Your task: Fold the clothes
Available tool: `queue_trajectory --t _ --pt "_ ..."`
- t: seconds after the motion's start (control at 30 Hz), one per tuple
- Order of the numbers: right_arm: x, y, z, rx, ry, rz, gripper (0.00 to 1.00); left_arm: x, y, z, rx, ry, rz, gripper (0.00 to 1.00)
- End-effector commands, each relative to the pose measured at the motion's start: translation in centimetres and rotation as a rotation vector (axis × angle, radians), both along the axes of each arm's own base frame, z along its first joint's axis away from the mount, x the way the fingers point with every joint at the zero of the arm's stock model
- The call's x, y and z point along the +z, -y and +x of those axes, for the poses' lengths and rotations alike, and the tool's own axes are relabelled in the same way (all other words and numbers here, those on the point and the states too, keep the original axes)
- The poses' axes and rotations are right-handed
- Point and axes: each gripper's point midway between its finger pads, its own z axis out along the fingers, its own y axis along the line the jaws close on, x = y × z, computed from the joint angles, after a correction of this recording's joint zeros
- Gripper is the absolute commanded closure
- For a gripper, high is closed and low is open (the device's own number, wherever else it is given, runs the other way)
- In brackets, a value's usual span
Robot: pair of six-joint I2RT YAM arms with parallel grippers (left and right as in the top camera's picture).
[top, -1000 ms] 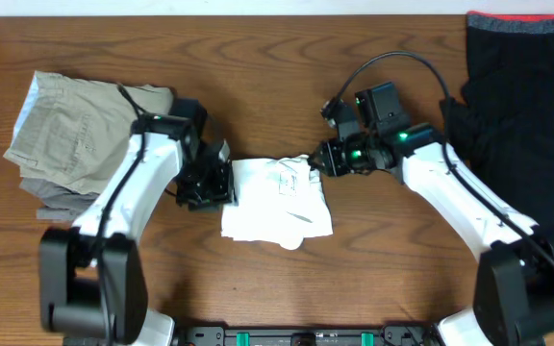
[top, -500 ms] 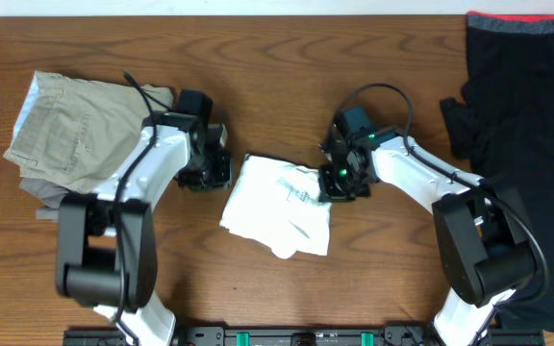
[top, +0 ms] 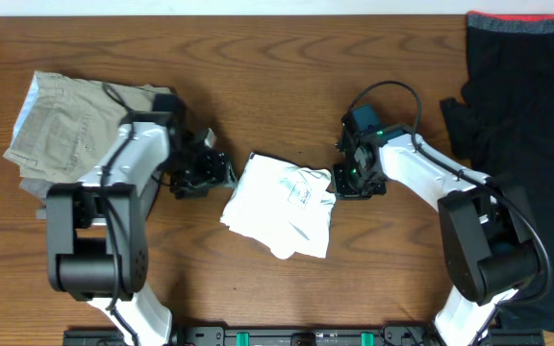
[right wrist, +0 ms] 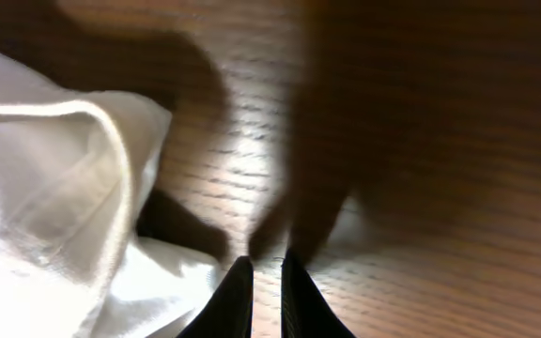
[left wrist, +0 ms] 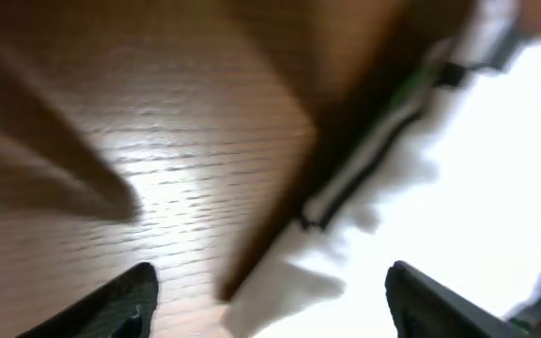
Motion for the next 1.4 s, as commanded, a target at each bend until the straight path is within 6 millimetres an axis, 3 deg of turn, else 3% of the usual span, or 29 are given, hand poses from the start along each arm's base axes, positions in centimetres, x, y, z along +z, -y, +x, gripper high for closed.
queue_trajectory --t 0.0,0.2,0.3,0.37,0.63,0.7,0.77,0.8,1.0,1.37 --pt "0.0 0.8 0.4 0.011 0.005 0.006 0.89 2.9 1.9 0.7 -0.062 0.104 -0.245 0.13" --pt "1.5 -2.2 -0.6 0.163 -0.011 0.231 0.87 2.3 2.7 0.4 -0.143 0.124 -0.269 0.05" --pt "4.1 -5.4 -1.9 0.387 0.045 0.481 0.85 1.3 3.6 -0.2 -0.183 0.100 -0.274 0.05" --pt "5.7 -6.4 -2.4 0.452 0.077 0.577 0.85 0.3 4.2 -0.7 -0.200 0.066 -0.277 0.05" --pt "9.4 -6.2 -2.0 0.441 0.166 0.563 0.84 -3.5 6.9 -2.9 -0.219 -0.097 -0.368 0.06" --pt "8.9 -5.6 -1.7 0.376 0.145 0.506 0.84 -3.6 7.9 -3.1 -0.219 -0.111 -0.422 0.12" --pt "8.0 -5.0 -1.6 0.330 0.118 0.441 0.84 -3.6 8.8 -3.3 -0.218 -0.121 -0.467 0.33" --pt "7.7 -4.8 -1.7 0.324 0.110 0.416 0.83 -3.6 9.0 -3.4 -0.224 -0.121 -0.469 0.36" --pt "5.7 -3.6 -1.9 0.216 0.058 0.243 0.83 -3.7 9.8 -3.6 -0.256 -0.110 -0.468 0.41" --pt "2.7 -3.6 -3.7 0.197 -0.066 0.174 0.85 -3.7 9.8 -3.8 -0.254 -0.119 -0.467 0.34"
